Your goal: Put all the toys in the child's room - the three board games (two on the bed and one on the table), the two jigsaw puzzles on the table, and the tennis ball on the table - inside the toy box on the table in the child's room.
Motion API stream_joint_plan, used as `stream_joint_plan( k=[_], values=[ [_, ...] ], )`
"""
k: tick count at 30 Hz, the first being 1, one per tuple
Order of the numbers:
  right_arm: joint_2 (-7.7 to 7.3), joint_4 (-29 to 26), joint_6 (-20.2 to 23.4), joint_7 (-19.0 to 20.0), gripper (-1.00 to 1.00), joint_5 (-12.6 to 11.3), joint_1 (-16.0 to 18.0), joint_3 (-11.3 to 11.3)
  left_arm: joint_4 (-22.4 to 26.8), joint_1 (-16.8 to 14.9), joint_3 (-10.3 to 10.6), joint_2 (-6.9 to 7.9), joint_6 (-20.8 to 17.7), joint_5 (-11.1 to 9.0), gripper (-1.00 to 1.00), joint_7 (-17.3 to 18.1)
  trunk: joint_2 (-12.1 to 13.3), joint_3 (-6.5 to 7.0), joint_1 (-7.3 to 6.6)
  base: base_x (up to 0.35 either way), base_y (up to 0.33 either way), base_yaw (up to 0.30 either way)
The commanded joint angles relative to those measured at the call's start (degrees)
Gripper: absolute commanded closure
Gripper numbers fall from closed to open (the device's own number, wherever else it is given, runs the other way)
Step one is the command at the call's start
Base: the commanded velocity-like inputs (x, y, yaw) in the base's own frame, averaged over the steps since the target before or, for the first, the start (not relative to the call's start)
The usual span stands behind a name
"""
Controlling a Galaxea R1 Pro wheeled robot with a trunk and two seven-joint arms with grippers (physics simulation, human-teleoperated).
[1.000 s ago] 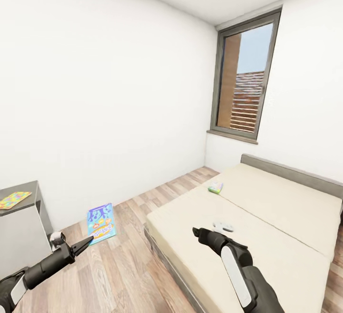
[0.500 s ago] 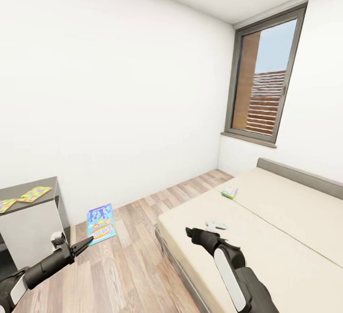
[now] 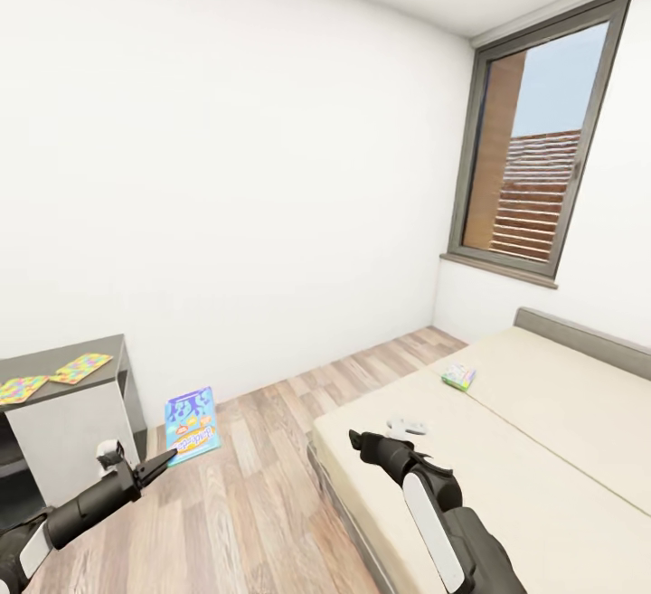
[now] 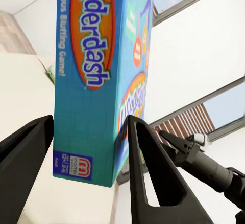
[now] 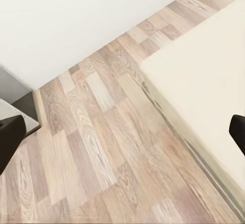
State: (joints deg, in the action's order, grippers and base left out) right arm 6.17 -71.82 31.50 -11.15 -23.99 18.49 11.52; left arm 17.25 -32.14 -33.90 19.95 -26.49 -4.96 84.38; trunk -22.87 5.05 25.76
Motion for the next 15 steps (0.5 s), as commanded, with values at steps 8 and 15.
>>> stream_joint_plan(
  k=[8, 15],
  values=[
    [-0.02, -0.07, 0.14, -0.54, -1.00, -0.62, 0.04, 0.08, -0.02, -0.03, -0.11, 0.01, -0.58, -0.12, 1.00, 0.11, -0.05, -0.03, 0.02, 0.005, 0.000, 0.279],
    [-0.02, -0.07, 0.14, -0.54, -1.00, -0.63, 0.02, 0.08, -0.02, -0.03, -0.03, 0.01, -0.58, -0.13, 1.00, 0.11, -0.05, -0.03, 0.02, -0.116, 0.069, 0.281]
  ],
)
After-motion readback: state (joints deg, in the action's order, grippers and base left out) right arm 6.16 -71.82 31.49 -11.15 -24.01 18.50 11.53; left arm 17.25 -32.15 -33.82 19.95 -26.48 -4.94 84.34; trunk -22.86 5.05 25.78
